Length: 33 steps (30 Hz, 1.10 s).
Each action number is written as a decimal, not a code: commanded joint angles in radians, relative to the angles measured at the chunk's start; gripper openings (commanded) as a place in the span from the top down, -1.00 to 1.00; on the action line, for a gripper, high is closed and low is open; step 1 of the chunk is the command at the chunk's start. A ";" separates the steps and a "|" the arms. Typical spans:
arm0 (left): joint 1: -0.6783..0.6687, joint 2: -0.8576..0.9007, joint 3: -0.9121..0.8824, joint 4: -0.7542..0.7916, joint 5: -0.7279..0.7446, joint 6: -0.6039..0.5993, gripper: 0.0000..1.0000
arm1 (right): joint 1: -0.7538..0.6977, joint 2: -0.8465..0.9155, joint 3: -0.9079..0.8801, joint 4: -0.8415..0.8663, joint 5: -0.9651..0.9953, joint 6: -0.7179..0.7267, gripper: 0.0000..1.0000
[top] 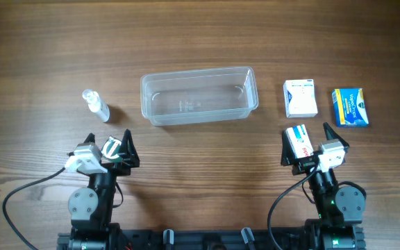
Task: Pack container
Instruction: 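Move the right gripper toward the blue-yellow Vapodrops box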
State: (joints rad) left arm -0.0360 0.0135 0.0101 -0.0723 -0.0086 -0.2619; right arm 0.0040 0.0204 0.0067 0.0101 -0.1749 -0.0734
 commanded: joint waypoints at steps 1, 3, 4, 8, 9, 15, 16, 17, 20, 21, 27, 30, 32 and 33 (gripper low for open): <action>0.010 -0.007 -0.005 -0.002 0.012 -0.008 -0.99 | 0.004 -0.003 -0.002 0.002 0.018 -0.005 -0.99; 0.010 -0.007 -0.005 -0.002 0.012 -0.008 -0.99 | 0.004 -0.003 -0.002 0.002 0.018 -0.005 -0.99; 0.010 -0.007 -0.005 -0.003 0.012 -0.008 -0.99 | 0.004 -0.003 -0.002 0.002 0.018 -0.005 -0.99; 0.010 -0.007 -0.005 -0.003 0.012 -0.008 -1.00 | 0.004 -0.003 -0.002 0.003 0.018 -0.005 -1.00; 0.010 -0.007 -0.005 -0.002 0.012 -0.008 -0.99 | 0.004 -0.003 -0.002 0.003 0.018 -0.006 -1.00; 0.010 -0.007 -0.005 -0.002 0.012 -0.008 -0.99 | 0.004 -0.003 -0.002 0.012 0.017 -0.003 -0.99; 0.010 -0.007 -0.005 -0.002 0.012 -0.008 -0.99 | 0.004 -0.003 -0.001 0.018 0.016 -0.002 -0.99; 0.010 -0.007 -0.005 -0.003 0.012 -0.008 -1.00 | 0.004 -0.003 0.000 0.022 0.013 -0.003 -0.99; 0.010 -0.007 -0.005 -0.003 0.012 -0.008 -1.00 | 0.004 -0.002 0.022 0.021 -0.042 0.006 -1.00; 0.010 -0.007 -0.005 -0.002 0.012 -0.008 -0.99 | 0.004 0.000 0.036 0.019 -0.054 0.028 -0.99; 0.010 -0.007 -0.005 -0.003 0.012 -0.008 -0.99 | 0.004 0.151 0.200 -0.001 -0.056 0.077 -1.00; 0.010 -0.007 -0.005 -0.002 0.012 -0.008 -0.99 | 0.004 0.353 0.357 -0.050 -0.086 0.076 -1.00; 0.010 -0.007 -0.005 -0.003 0.012 -0.008 -1.00 | 0.004 0.497 0.473 -0.086 -0.116 0.076 -1.00; 0.010 -0.007 -0.005 -0.003 0.012 -0.008 -0.99 | 0.004 0.572 0.536 -0.108 -0.132 0.076 -0.99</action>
State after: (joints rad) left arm -0.0360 0.0139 0.0101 -0.0727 -0.0086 -0.2619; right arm 0.0040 0.3820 0.3580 -0.0547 -0.2337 -0.0189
